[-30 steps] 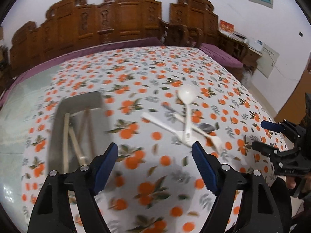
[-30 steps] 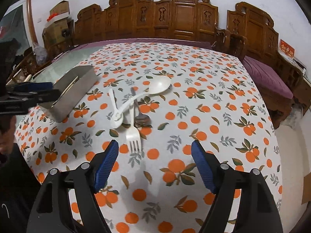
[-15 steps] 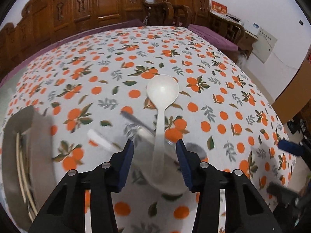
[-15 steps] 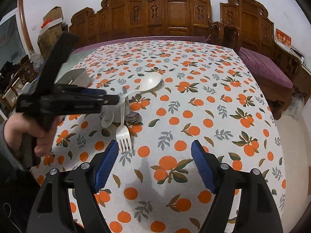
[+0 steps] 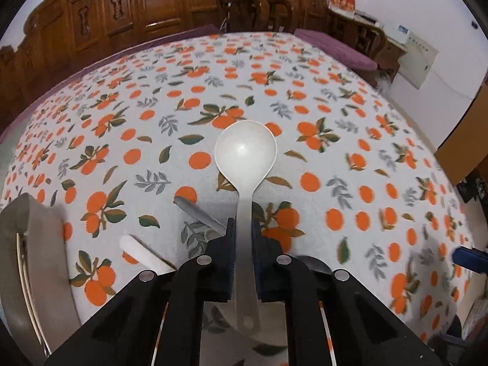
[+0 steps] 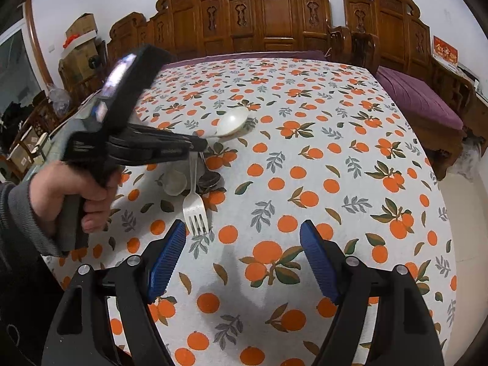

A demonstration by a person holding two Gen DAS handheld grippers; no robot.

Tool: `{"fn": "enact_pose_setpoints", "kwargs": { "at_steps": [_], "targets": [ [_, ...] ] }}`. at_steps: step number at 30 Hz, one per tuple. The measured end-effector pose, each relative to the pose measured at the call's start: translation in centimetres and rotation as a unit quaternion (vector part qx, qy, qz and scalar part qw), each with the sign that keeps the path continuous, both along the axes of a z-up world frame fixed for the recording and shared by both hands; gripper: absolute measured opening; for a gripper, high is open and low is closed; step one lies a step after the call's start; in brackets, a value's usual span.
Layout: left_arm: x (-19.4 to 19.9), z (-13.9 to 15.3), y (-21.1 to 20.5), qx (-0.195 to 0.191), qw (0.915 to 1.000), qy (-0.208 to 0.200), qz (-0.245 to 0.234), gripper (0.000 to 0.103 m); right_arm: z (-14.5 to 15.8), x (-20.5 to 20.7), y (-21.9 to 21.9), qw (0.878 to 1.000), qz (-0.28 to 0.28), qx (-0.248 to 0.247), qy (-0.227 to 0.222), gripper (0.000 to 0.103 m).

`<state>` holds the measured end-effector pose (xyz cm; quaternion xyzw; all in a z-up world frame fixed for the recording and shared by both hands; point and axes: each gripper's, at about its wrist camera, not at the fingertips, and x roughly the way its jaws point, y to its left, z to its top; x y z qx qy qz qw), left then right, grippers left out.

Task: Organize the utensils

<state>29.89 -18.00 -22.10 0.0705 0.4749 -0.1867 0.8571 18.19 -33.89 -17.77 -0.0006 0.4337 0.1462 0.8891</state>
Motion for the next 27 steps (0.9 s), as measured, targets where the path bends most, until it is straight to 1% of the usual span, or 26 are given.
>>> {"fn": "enact_pose_setpoints", "kwargs": {
  "at_steps": [6,10,15,17,21,24,25,27],
  "targets": [
    [-3.3,3.5,1.7,-0.015,0.9991,-0.038,-0.011,0.009,0.3,-0.1,0.4,1.000,0.003,0.000,-0.003,0.079],
    [-5.6,5.7,4.3,-0.036,0.9978,-0.055,-0.009,0.009,0.8,0.3,1.0,1.000,0.004,-0.007,-0.009,0.079],
    [-7.1,6.8,6.6,-0.035,0.9973,-0.065,-0.006,0.009,1.6,0.9,2.8,1.000,0.017,-0.009,-0.016,0.079],
    [-7.7,7.1,7.6,-0.036,0.9969,-0.070,-0.002,0.009,1.8,1.3,3.8,0.999,0.026,-0.007,-0.018,0.076],
    [-8.8,7.7,9.4,-0.044,0.9959,-0.078,0.005,0.009,1.4,2.2,6.6,0.998,0.061,-0.004,-0.014,0.068],
    [-9.2,8.2,10.4,-0.049,0.9948,-0.089,0.011,0.009,0.4,3.1,8.8,0.996,0.088,-0.010,-0.005,0.065],
    [-9.4,8.2,10.7,-0.052,0.9944,-0.091,0.012,0.009,0.1,3.3,9.3,0.996,0.093,-0.012,-0.003,0.062],
    [-9.5,8.1,11.1,-0.057,0.9942,-0.090,0.013,0.009,-0.8,4.0,10.5,0.994,0.104,-0.019,0.005,0.061]
  ]
}}
